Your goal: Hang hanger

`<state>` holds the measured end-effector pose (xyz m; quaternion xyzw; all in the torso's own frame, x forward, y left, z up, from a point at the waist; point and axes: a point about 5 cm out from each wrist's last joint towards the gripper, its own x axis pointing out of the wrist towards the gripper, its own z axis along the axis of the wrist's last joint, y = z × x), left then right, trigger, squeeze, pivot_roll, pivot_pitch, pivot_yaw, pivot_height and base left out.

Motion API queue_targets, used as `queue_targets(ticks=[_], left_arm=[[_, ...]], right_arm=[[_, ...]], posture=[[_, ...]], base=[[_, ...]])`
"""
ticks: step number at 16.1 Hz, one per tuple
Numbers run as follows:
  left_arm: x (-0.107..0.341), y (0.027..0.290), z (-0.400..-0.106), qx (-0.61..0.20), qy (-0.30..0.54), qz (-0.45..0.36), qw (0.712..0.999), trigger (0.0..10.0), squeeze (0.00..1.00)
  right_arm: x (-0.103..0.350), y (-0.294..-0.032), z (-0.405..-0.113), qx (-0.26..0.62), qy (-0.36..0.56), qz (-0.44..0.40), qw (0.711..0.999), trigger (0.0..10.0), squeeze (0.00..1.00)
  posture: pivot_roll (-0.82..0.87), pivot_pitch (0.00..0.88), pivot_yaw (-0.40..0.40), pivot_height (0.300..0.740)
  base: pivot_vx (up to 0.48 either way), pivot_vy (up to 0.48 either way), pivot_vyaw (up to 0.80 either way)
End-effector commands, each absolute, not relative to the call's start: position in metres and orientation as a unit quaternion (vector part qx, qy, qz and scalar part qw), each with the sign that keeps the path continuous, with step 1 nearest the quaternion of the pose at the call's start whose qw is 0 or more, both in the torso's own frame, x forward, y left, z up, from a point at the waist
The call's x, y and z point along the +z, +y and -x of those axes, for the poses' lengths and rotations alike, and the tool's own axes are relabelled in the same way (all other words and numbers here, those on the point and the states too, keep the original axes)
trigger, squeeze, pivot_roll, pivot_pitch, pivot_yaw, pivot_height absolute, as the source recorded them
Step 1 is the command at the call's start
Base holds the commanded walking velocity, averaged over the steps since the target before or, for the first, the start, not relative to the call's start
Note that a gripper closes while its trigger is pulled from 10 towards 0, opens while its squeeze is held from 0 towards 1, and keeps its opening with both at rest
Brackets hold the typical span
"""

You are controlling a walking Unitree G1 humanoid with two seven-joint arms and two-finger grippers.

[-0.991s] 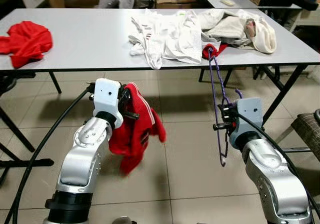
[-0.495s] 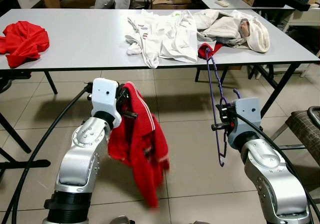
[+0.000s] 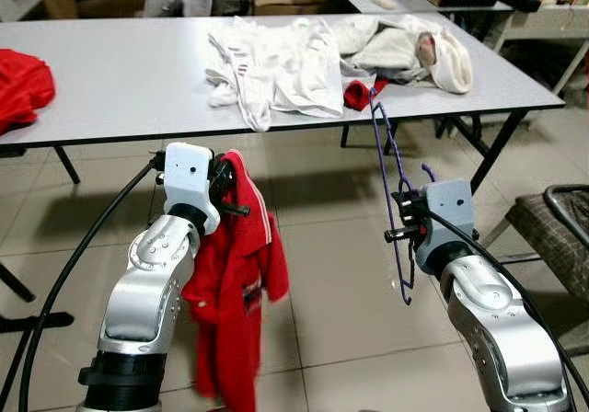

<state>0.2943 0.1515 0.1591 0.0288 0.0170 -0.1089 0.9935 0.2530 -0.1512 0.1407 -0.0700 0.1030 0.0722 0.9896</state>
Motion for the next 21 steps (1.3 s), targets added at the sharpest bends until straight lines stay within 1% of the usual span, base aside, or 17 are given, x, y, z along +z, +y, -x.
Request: queue_targets(ticks=[1,21], left_arm=[[0.1649,0.1521,-0.2954,-0.111,0.005,-0.025,0.993,10.0,0.00],[0.1623,0.1481,-0.2946,-0.123,0.011,-0.039,0.992,10.0,0.00]], right_arm=[[0.1435,-0.1529,-0.2530,0.068,0.095,0.071,0.991,10.0,0.00],[0.1416,-0.1528,-0.2539,0.073,0.097,0.074,0.990,10.0,0.00]], posture=[[0.01,0.000,-0.003,0.740],[0.02,0.000,-0.003,0.740]], base=[[0.000,0.000,0.00],[0.000,0.000,0.00]])
